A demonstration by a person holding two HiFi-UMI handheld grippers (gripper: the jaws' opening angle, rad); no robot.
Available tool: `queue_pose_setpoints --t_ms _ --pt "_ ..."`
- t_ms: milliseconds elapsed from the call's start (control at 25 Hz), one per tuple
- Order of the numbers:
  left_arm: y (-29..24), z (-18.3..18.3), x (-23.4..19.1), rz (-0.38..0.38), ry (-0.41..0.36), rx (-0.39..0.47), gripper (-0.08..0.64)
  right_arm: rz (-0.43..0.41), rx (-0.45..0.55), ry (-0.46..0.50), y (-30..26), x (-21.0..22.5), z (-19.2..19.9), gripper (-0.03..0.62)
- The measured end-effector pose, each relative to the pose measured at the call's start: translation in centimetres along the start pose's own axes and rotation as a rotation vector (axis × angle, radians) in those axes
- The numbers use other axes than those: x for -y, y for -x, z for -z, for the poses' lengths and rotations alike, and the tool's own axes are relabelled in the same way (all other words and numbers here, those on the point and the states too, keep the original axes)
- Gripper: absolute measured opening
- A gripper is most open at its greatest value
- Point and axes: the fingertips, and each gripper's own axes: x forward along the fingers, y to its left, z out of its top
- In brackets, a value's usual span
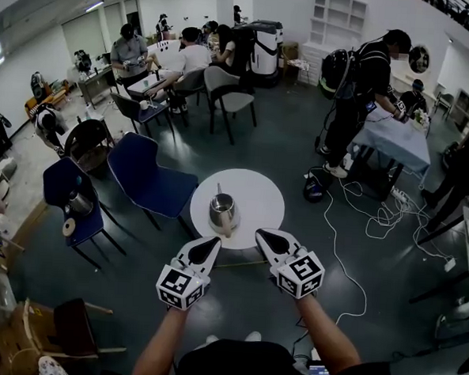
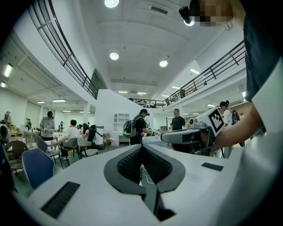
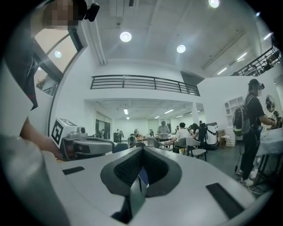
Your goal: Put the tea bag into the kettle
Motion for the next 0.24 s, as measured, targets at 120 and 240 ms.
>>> queue_pose_setpoints --t_ms 120,240 --pt "0.8 0.3 -0.1 0.003 0.005 -0.005 0.015 0.008 0.0 0.003 0.1 -0.6 0.0 0.017" --pt "1.6 0.6 -0.5 -0.008 0.03 -0.007 0.015 0.014 -0.001 0.002 0.2 -1.2 0.0 0.017"
